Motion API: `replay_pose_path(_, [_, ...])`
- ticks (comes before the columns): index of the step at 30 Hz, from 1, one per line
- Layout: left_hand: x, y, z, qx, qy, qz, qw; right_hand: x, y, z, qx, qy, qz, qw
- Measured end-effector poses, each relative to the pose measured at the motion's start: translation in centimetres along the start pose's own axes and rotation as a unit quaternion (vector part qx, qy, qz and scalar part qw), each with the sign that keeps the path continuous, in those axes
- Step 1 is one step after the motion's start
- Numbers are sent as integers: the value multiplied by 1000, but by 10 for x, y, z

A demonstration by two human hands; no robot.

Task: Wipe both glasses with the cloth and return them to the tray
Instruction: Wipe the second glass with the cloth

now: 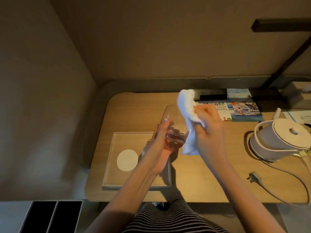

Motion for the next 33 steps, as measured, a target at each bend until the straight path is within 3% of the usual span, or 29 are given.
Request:
replay_pose_path(4, [-10, -3, 9, 6, -10, -12, 1000, 28, 18, -18, -68, 89, -48, 993])
replay_pose_path(8, [-4, 4, 4, -22, 21, -19, 999, 12, -6, 7, 38, 24, -13, 999])
replay_pose_path(12, [-4, -5, 4, 4, 47, -93, 994, 35, 15, -11, -42, 106, -55, 992])
replay_pose_path(16, [-4, -16, 4, 17, 117, -124, 985, 16, 7, 9, -5, 58, -12, 998])
replay_pose_path(18, [-6, -18, 4, 18, 105, -121, 987, 21, 14, 4, -35, 69, -21, 997])
replay_pose_path(21, [-8, -18, 3, 12, 103, -145, 984, 43, 26, -19, -89, 152, -96, 980])
replay_pose_path(26, [-10, -20, -5, 26, 62, -25, 997, 17, 6, 8, 0, 116, -53, 992])
replay_pose_path(30, [-9, -32, -9, 71, 25, 5, 997, 30, 21, -8, -58, 161, -187, 967])
replay_pose_path(33, [-3, -36, -11, 68, 49, -28, 996, 19, 14, 2, -22, 137, -167, 976])
Point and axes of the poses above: each hand's wrist, its own z-axis towards the middle knuckle, its own x-axis out of the palm, y = z × x, the point moved 6 cm from there along z, towards the middle knuckle, and after that the axes turned 15 degrees about y, right-handed, at the moved point
